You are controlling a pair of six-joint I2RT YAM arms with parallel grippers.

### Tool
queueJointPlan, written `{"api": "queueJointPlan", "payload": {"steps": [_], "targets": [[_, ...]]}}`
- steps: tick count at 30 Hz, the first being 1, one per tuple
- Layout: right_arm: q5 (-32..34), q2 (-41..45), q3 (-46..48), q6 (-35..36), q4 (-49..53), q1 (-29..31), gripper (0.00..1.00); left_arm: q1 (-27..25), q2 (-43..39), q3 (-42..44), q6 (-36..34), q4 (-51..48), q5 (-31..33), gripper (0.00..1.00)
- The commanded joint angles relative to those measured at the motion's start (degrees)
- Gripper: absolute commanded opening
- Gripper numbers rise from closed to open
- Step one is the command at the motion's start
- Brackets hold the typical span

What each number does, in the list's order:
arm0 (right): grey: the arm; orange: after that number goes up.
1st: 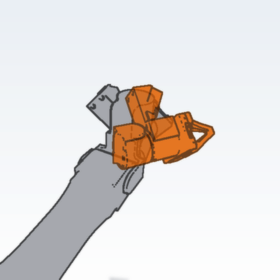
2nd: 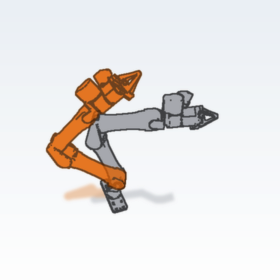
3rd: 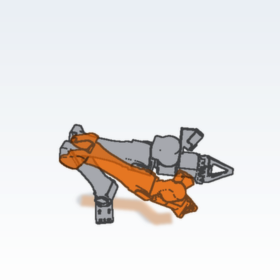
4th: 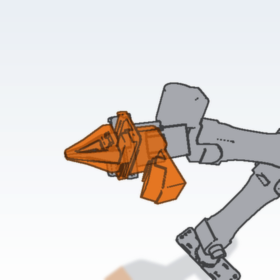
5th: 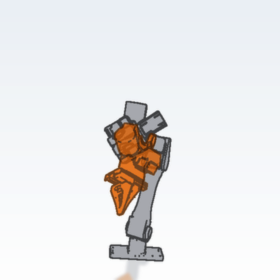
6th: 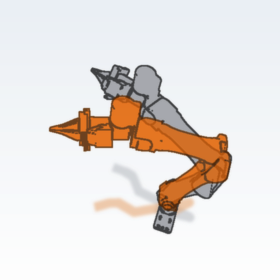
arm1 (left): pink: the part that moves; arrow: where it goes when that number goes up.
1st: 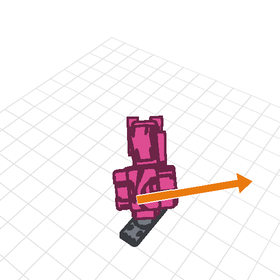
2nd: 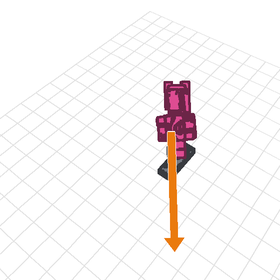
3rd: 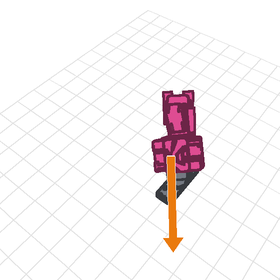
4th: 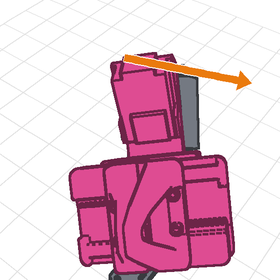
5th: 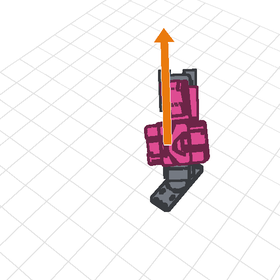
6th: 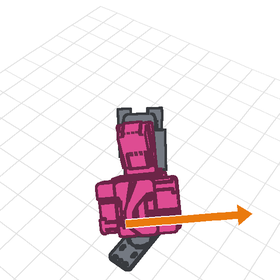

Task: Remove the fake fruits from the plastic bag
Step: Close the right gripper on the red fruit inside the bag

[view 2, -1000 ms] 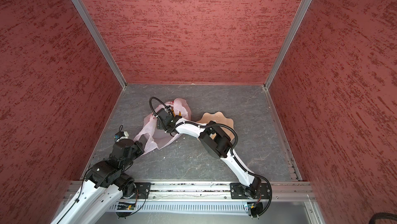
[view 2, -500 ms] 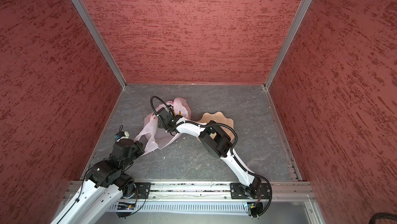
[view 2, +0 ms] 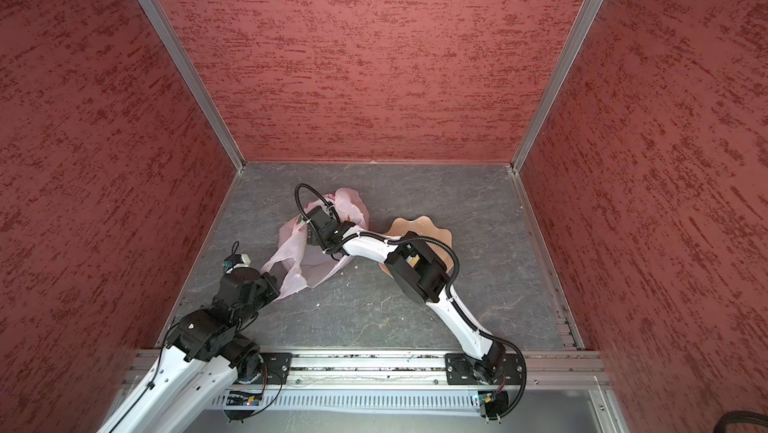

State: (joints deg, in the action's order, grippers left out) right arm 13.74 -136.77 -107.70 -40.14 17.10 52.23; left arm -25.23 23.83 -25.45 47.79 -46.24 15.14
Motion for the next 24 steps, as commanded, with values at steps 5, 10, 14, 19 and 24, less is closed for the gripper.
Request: {"api": "queueJointPlan", "payload": {"steps": [5, 10, 14, 19, 24], "targets": [[0.9, -1.9, 0.4, -1.6, -2.5, -1.2, 0.81, 0.6, 1.1, 0.1, -0.5, 1.1, -0.9, 0.08], [0.5, -2.0, 0.4, -1.2, -3.1, -1.4, 0.76, 0.8, 2.4, 0.1, -0.6, 2.1, -1.2, 0.08], [0.0, -2.0, 0.4, -0.7, -3.3, -1.4, 0.69, 1.0, 2.9, 0.1, -0.6, 2.7, -1.3, 0.08], [-0.9, -0.5, 2.3, 0.1, -4.3, -1.3, 0.58, 1.5, 3.0, -0.2, -1.2, 3.4, -1.2, 0.08], [-1.7, 2.4, 5.3, 1.9, -5.9, -1.0, 0.46, 2.2, 4.1, -1.0, -2.5, 5.2, -1.2, 0.08]]}}
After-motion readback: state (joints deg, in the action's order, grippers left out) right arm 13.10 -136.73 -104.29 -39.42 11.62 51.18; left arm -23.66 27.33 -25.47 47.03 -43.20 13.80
